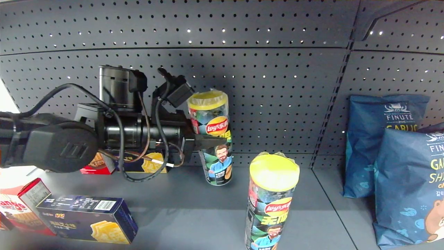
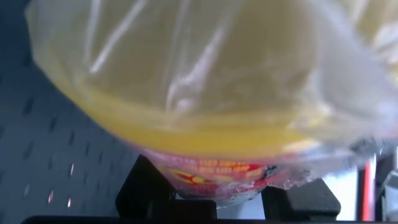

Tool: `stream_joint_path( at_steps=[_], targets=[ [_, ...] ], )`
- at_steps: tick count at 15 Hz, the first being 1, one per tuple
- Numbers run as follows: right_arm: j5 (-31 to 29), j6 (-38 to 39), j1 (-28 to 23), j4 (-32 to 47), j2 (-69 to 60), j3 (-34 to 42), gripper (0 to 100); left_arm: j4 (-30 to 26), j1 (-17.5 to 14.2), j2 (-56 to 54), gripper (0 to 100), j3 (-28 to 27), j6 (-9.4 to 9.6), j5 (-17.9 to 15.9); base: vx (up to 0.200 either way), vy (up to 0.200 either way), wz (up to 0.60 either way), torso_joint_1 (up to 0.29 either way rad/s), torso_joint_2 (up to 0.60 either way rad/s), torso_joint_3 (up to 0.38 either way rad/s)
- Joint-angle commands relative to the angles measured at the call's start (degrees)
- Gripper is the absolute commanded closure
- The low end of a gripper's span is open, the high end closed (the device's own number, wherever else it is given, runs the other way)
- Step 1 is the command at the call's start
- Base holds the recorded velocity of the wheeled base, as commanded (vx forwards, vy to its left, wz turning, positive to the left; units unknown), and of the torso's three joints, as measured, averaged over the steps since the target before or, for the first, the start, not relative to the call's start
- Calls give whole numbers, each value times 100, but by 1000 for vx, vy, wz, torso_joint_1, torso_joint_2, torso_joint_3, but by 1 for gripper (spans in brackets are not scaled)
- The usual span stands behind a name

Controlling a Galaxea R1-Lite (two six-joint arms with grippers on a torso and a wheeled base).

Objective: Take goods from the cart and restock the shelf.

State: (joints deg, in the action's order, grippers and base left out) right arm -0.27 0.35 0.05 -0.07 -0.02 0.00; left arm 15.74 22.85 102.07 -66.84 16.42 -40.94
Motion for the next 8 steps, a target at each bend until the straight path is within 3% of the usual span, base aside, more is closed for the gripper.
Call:
stream_joint_path(
  at_steps=[1,3,8],
  targets=[
    [0,9,4,-1,2,0,0,-9,159,621,100,-523,-7,7,0,0,0,0,0,0],
    [0,0,4,-1,2,0,0,-1,159,1060,100,-1077,10,7,0,0,0,0,0,0],
    [9,0,4,-1,2,0,0,-71,150,1623,100,-1762,1,-2,0,0,0,0,0,0]
  ],
)
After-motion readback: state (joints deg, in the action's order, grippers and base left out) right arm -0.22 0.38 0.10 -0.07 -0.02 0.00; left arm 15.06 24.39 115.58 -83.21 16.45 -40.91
